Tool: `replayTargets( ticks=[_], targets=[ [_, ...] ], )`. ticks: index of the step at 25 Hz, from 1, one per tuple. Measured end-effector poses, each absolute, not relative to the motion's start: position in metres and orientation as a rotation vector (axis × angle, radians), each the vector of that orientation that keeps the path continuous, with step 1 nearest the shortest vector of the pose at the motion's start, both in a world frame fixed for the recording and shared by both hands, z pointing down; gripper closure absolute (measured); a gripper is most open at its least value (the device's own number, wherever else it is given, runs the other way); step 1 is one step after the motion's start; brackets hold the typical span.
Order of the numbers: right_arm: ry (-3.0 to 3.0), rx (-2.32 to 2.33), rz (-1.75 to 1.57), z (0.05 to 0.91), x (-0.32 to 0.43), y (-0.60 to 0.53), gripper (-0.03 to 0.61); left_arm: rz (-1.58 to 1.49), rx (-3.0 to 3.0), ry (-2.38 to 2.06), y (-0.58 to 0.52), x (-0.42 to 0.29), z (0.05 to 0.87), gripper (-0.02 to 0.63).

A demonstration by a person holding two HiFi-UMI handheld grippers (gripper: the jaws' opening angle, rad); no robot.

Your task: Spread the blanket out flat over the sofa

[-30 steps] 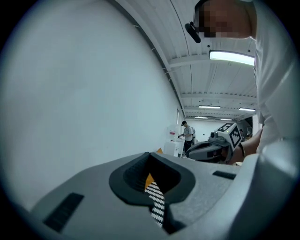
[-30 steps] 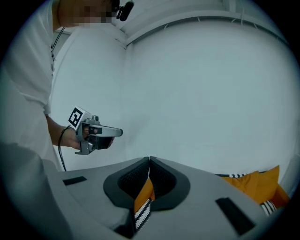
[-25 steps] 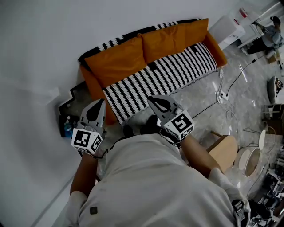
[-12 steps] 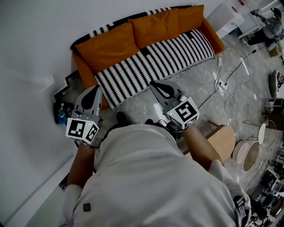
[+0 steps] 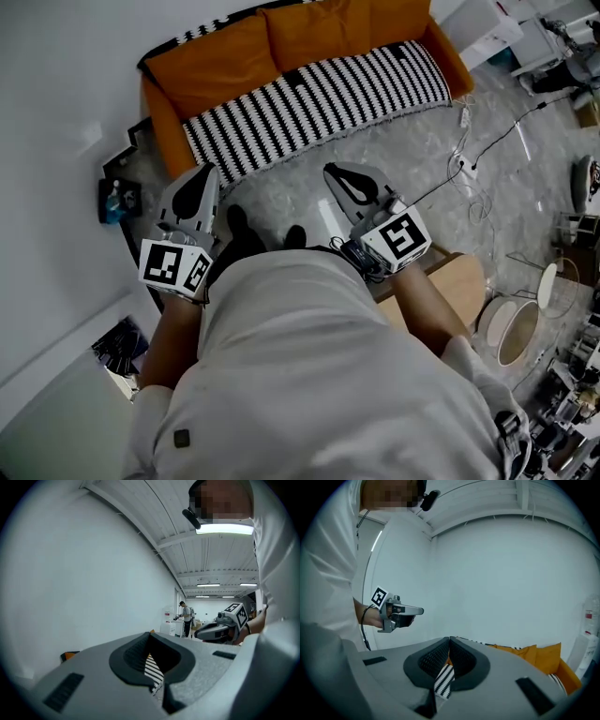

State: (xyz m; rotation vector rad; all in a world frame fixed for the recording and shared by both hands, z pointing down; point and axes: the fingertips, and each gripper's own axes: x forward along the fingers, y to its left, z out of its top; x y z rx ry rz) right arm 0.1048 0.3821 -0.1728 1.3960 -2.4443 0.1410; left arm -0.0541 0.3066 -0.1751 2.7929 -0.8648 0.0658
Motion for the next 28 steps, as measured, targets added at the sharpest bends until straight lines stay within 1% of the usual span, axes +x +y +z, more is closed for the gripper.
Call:
replayTargets(
  ticks=[5, 11, 21, 26, 28],
  targets=[
    [-2.486, 1.363, 0.122, -0.176, 0.113, 0.414, 0.551, 0.065, 2.783, -0.907, 0.346, -0.045, -0.179, 0.604],
    [-2.536, 1.331, 0.081, -0.189, 0.109, 0.428, 0.551, 0.072, 2.768, -0.960, 0.363, -0.049, -0.183, 0.604],
    [-2.566, 1.317, 0.052, -0.197, 0.103, 0.426, 0.551, 0.063, 2.764, -0.981, 0.364, -0.055, -0.188, 0.604],
    [-2.527, 1.327, 0.157, -0.188, 0.102, 0.425, 0.551, 0.057, 2.768, -0.965, 0.360, -0.056, -0.187, 0.604],
    [-2.531, 1.332, 0.149, -0.188, 0.099, 0.424, 0.551, 0.059, 2.769, -0.959, 0.359, -0.057, -0.185, 0.604]
  ],
)
